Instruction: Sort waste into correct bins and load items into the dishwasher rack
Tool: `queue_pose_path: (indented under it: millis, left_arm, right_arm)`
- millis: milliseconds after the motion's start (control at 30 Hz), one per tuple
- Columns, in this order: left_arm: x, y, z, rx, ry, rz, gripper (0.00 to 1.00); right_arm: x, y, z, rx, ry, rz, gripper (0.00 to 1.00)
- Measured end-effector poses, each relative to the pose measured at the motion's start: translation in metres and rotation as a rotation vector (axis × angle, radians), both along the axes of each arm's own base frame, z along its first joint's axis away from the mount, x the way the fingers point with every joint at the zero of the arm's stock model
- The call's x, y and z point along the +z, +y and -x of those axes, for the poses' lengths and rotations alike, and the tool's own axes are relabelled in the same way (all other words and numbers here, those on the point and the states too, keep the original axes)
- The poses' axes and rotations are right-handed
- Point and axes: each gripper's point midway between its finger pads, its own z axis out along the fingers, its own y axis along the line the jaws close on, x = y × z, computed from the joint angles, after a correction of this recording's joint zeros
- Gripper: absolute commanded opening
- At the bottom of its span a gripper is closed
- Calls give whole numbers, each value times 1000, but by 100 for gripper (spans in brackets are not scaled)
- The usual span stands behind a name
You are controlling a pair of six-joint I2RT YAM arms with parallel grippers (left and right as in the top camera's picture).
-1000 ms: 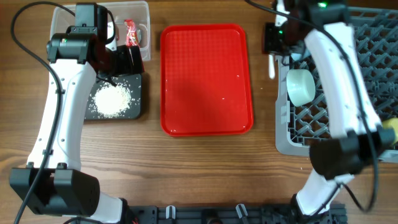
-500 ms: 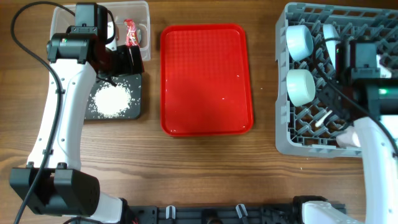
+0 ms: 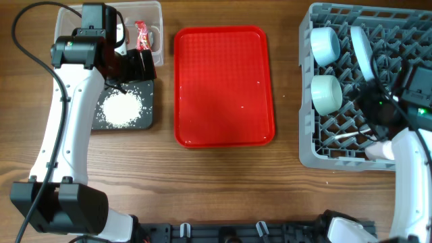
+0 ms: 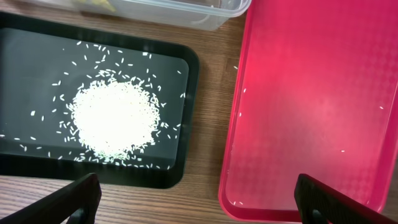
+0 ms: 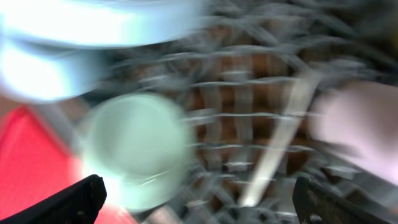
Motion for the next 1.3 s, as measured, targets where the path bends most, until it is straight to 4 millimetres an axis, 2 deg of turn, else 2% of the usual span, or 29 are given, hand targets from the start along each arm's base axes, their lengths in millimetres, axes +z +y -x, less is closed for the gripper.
queue_pose_path:
  millis: [67, 133, 167, 200, 233, 333, 400, 500, 533, 567, 700, 800, 900, 1000, 1067, 1133, 1200, 1300]
  left_arm:
    - [0, 0, 0, 0, 0, 0, 100]
    - [0, 0, 0, -1, 0, 0, 100]
    - [0, 0, 0, 0, 0, 0, 100]
    - [0, 0, 0, 0, 0, 0, 100]
    - [0, 0, 0, 0, 0, 0, 100]
    - [0, 0, 0, 0, 0, 0, 100]
    - [0, 0, 0, -1, 0, 0, 100]
    - [0, 0, 0, 0, 1, 0, 100]
    - [0, 0, 0, 0, 0, 0, 100]
    - [0, 0, 0, 0, 0, 0, 100]
    - [0, 0, 0, 0, 0, 0, 100]
    - [0, 0, 0, 0, 0, 0, 100]
    - [0, 0, 0, 0, -1, 0, 100]
    - [0, 0, 0, -1, 0, 0, 100]
    - [0, 0, 0, 0, 2, 0, 100]
    - [0, 0, 0, 0, 1, 0, 100]
    - [0, 0, 0, 0, 0, 0, 100]
    - [0, 0, 0, 0, 0, 0, 100]
  right_arm:
    - [34, 54, -19, 277, -149, 22, 98]
    - [65, 103, -28, 487, -253, 69, 100]
    - [84, 138, -29, 625, -319, 89, 100]
    - [95, 165, -26, 729, -356, 106, 99]
    - [105, 204, -14, 869, -394, 124, 100]
    - [109, 252, 9, 1031, -418, 188, 100]
    - [107, 269, 19, 1065, -415, 160, 100]
    - [86, 260, 37, 1061, -289, 141, 100]
    - [85, 257, 35, 1046, -283, 157, 100]
    - [85, 255, 30, 1030, -287, 178, 100]
    - [87, 258, -14, 964, -390, 290, 100]
    - [81, 254, -27, 966, -502, 330, 100]
    - [74, 214, -14, 919, -648, 347, 100]
    - [49, 161, 21, 796, -770, 393, 100]
    - [32, 143, 39, 748, -804, 425, 100]
    - [23, 125, 52, 677, -859, 468, 100]
    - [20, 116, 56, 634, -900, 500, 100]
    - [6, 112, 57, 615, -934, 524, 100]
